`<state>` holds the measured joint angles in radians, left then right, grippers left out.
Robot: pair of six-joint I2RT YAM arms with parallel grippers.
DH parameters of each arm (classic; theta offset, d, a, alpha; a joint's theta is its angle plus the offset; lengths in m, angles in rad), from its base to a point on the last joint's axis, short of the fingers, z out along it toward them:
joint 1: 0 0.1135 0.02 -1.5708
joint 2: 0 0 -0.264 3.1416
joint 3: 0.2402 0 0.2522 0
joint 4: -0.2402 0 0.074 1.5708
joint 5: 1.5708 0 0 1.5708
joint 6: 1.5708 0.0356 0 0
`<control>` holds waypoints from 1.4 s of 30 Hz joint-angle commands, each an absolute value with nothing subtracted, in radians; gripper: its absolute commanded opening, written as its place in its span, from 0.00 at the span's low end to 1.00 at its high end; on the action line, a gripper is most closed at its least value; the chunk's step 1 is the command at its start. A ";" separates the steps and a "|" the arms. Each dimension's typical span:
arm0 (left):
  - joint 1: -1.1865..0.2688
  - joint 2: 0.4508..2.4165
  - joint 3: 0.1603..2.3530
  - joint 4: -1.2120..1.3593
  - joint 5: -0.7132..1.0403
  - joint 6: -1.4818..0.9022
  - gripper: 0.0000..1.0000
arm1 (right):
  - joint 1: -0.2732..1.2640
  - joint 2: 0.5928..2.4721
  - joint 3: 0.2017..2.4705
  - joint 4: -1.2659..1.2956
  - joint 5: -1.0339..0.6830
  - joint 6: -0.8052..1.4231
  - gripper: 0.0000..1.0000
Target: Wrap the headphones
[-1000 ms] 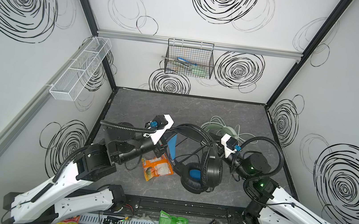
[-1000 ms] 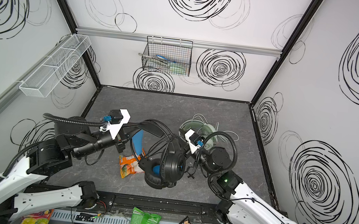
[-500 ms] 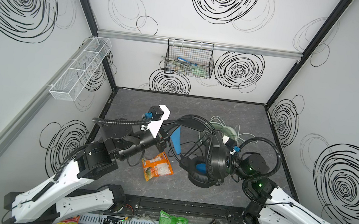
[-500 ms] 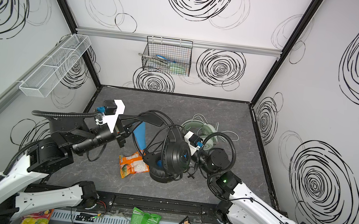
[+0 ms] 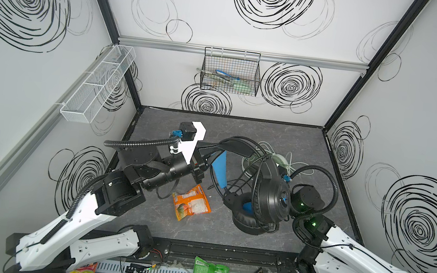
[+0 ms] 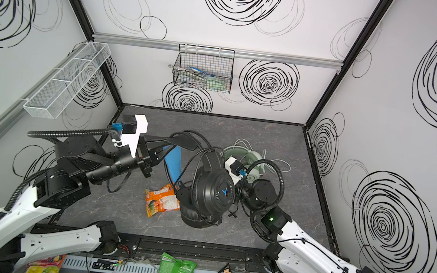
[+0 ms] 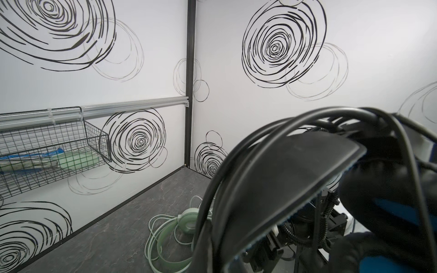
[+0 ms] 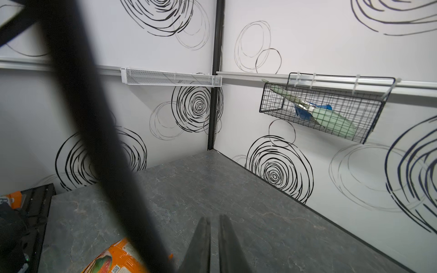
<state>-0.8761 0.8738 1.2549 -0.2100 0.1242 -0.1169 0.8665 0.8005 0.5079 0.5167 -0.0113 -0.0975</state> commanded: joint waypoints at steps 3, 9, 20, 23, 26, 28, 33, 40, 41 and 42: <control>-0.868 0.875 1.298 -0.098 0.245 -0.177 0.00 | 0.840 0.842 0.579 0.501 0.101 -0.060 0.03; -0.861 0.865 1.296 -0.061 0.260 -0.196 0.00 | 0.836 0.895 0.592 0.506 0.064 -0.047 0.03; -0.846 0.912 1.331 0.101 0.158 -0.261 0.00 | 0.840 0.903 0.561 0.602 -0.135 -0.057 0.29; -0.844 0.922 1.330 0.140 0.129 -0.272 0.00 | 0.848 0.914 0.564 0.611 -0.155 -0.057 0.33; -0.835 0.926 1.324 0.190 0.113 -0.300 0.00 | 0.849 0.929 0.568 0.609 -0.154 -0.057 0.34; -0.829 0.932 1.328 0.218 0.096 -0.321 0.00 | 0.850 0.935 0.564 0.612 -0.148 -0.050 0.34; -0.795 0.952 1.339 0.275 0.045 -0.408 0.00 | 0.850 0.948 0.549 0.627 -0.138 -0.027 0.33; -0.775 0.961 1.323 0.357 -0.032 -0.519 0.00 | 0.850 0.965 0.538 0.633 -0.124 -0.007 0.29; -0.774 0.960 1.321 0.363 -0.039 -0.524 0.00 | 0.850 0.969 0.536 0.635 -0.121 -0.001 0.27; -0.774 0.960 1.319 0.369 -0.047 -0.529 0.00 | 0.850 0.974 0.534 0.638 -0.118 0.005 0.25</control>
